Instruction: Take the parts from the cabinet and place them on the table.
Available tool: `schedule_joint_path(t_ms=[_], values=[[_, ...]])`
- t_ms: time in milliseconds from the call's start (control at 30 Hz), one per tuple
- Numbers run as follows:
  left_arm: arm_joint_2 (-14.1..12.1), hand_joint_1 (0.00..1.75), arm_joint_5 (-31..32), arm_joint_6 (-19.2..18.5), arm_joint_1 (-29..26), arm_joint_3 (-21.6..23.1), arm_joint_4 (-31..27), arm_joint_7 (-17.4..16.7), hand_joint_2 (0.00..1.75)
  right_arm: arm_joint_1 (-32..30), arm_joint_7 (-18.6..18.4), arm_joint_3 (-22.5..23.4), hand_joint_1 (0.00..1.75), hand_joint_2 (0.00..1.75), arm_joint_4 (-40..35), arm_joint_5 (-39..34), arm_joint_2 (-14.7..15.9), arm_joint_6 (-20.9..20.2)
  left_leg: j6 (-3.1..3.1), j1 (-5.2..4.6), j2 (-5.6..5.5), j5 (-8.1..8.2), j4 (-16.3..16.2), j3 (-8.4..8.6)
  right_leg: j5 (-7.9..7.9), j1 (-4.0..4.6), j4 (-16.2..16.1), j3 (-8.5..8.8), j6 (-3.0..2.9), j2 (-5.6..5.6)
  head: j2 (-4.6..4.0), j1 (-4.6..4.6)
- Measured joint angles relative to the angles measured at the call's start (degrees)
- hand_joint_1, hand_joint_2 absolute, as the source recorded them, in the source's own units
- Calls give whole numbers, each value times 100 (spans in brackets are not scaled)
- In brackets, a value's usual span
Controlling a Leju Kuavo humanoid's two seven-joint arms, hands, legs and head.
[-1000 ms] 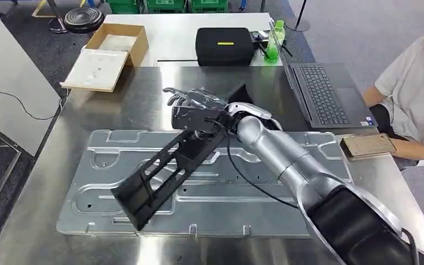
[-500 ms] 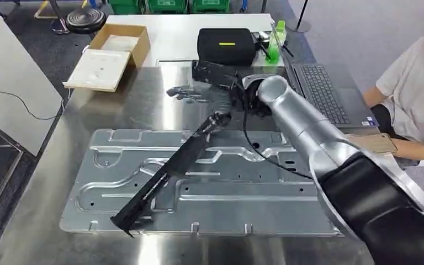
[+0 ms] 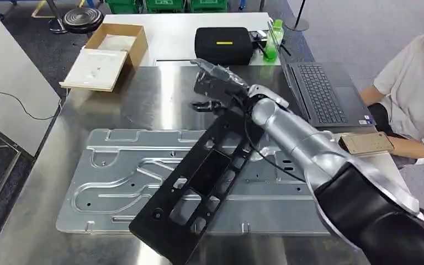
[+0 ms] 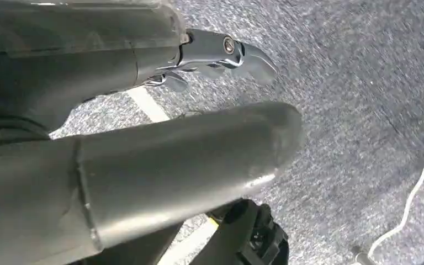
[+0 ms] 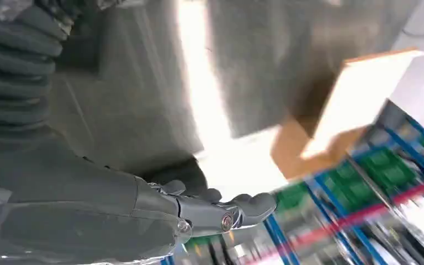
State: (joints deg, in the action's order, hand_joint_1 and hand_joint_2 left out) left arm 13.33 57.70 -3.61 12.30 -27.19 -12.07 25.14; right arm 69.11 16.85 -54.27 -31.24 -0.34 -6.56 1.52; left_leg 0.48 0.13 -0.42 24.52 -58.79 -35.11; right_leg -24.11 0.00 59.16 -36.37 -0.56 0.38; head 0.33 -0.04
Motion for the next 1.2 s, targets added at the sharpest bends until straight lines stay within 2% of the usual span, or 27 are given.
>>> schedule_joint_path(t_ms=[67,100,133,200,233,267,300,333,367,400,433,467,533,600,633,733,767,800,867,900,933,1000,1067,1100,1133,1167,1200], values=[[-2,0,0,35,-5,-9,0,0,0,-307,-57,142,0,0,-440,612,2,417,90,44,5,-46,79,41,-27,13,9,6,82,-9,0,-2],[0,0,0,44,-4,-11,0,2,0,-427,-94,255,0,0,-688,909,2,580,114,46,4,-62,98,54,-117,-21,110,-27,101,-8,0,2],[-2,0,0,44,-1,-13,0,4,0,-507,-131,351,0,0,-853,1052,2,648,150,44,11,-64,101,49,-304,-20,373,-151,118,-10,0,2],[-2,0,0,44,-3,-17,0,4,0,-657,-166,490,0,0,-1088,1138,0,672,162,37,17,-61,99,46,-719,-34,1254,-555,146,-10,0,0],[-4,0,0,48,-5,-17,0,4,0,-735,-179,524,0,0,-1173,1201,6,685,168,37,17,-57,90,44,-828,-43,1628,-733,161,-10,0,2],[-7,0,0,57,-11,-20,0,2,0,-820,-170,564,0,0,-1243,1346,11,747,172,38,12,-54,84,44,-791,-57,1743,-791,167,-12,0,2],[-7,0,0,59,-16,-20,0,2,0,-894,-129,603,0,0,-1335,1526,11,837,169,39,1,-49,71,45,-643,-74,1585,-722,167,-13,0,2],[-7,0,2,63,-21,-20,0,0,0,-967,-87,662,0,0,-1458,1722,22,944,159,39,-8,-39,52,44,-410,-85,1198,-527,162,-14,0,2],[-7,0,4,68,-25,-22,0,-4,0,-1027,-66,737,0,0,-1611,1915,24,1066,135,40,-15,-23,32,45,-175,-88,694,-276,149,-18,0,2],[-7,0,11,70,-22,-22,0,-9,0,-1093,-63,797,0,0,-1797,2097,15,1188,102,40,-19,0,7,42,-39,-91,182,-32,134,-9,0,2],[-7,0,13,72,-13,-22,0,-9,0,-1152,-63,844,0,0,-1947,2227,15,1282,70,3,-11,11,0,9,-123,-49,119,16,123,2,0,0],[-7,0,24,72,-7,-22,0,-11,0,-1214,-63,874,0,0,-2076,2321,-2,1335,43,4,-11,19,-19,9,-85,-70,90,1,82,2,0,-4],[-7,0,35,74,-7,-22,0,-13,0,-1322,-74,951,0,0,-2267,2447,-2,1409,-18,21,-24,-5,20,20,-94,-24,100,3,27,-7,0,0],[-9,0,44,74,-10,-22,0,-22,0,-1426,-74,1025,0,0,-2459,2590,-18,1475,-81,35,-24,69,-61,-15,-45,-60,26,32,-59,-65,0,0],[-9,0,48,74,-15,-22,0,-46,0,-1457,-74,1069,0,0,-2540,2657,-33,1503,-104,36,-2,239,-281,-112,-44,-58,19,30,-86,-78,0,-2],[-9,0,70,72,-17,-22,0,-63,0,-1579,-92,1191,0,0,-2697,2797,-44,1507,-142,44,-2,823,-1558,-707,-58,-15,21,25,-135,-189,0,0],[-9,0,77,70,-20,-22,0,-77,0,-1636,-101,1220,0,0,-2729,2817,-44,1505,-138,44,-1,838,-1763,-808,-61,-1,22,26,-140,-233,0,-2],[-9,0,92,68,-28,-22,0,-83,0,-1681,-101,1237,0,0,-2760,2825,-44,1505,-126,43,1,718,-1664,-761,-64,11,23,28,-145,-275,0,-2],[-9,0,96,68,-26,-22,0,-87,0,-1702,-101,1278,0,0,-2834,2830,-48,1505,-76,33,65,286,-857,-347,-67,28,29,35,-146,-358,0,-2],[-11,0,96,68,-18,-22,0,-87,0,-1701,-101,1313,0,0,-2873,2830,-48,1505,-25,6,257,68,-317,-53,-73,36,31,47,-140,-399,0,0],[-9,0,96,68,1,-22,0,-87,0,-1701,-101,1344,0,0,-2902,2830,-48,1505,28,-55,560,126,-7,74,-83,63,38,53,-123,-444,0,-2],[-9,0,96,68,16,-22,0,-87,0,-1708,-103,1388,0,0,-2917,2832,-48,1505,82,-84,400,84,11,71,-85,72,37,48,-71,-525,0,-2],[-11,0,101,68,4,-22,0,-96,0,-1715,-116,1407,0,0,-2946,2843,-48,1505,132,-80,300,47,40,66,-84,67,25,65,-22,-617,0,-2],[-4,0,105,68,0,-22,0,-103,0,-1721,-116,1440,0,0,-2972,2843,-50,1505,169,-23,272,-14,106,102,-135,52,84,39,29,-535,0,-2],[-4,0,105,68,10,-22,0,-112,0,-1723,-114,1469,0,0,-2978,2843,-50,1503,182,-25,246,-32,126,102,-252,26,232,-15,67,-292,0,2],[-2,0,107,68,26,-20,0,-114,0,-1730,-107,1504,0,0,-2996,2836,-50,1503,215,-18,219,-42,126,94,-472,11,578,-171,90,-146,0,0],[4,0,105,68,33,-22,0,-129,0,-1768,-103,1545,0,0,-3005,2827,-46,1503,218,-18,189,-43,125,91,-693,-1,1039,-380,110,-81,0,2]])
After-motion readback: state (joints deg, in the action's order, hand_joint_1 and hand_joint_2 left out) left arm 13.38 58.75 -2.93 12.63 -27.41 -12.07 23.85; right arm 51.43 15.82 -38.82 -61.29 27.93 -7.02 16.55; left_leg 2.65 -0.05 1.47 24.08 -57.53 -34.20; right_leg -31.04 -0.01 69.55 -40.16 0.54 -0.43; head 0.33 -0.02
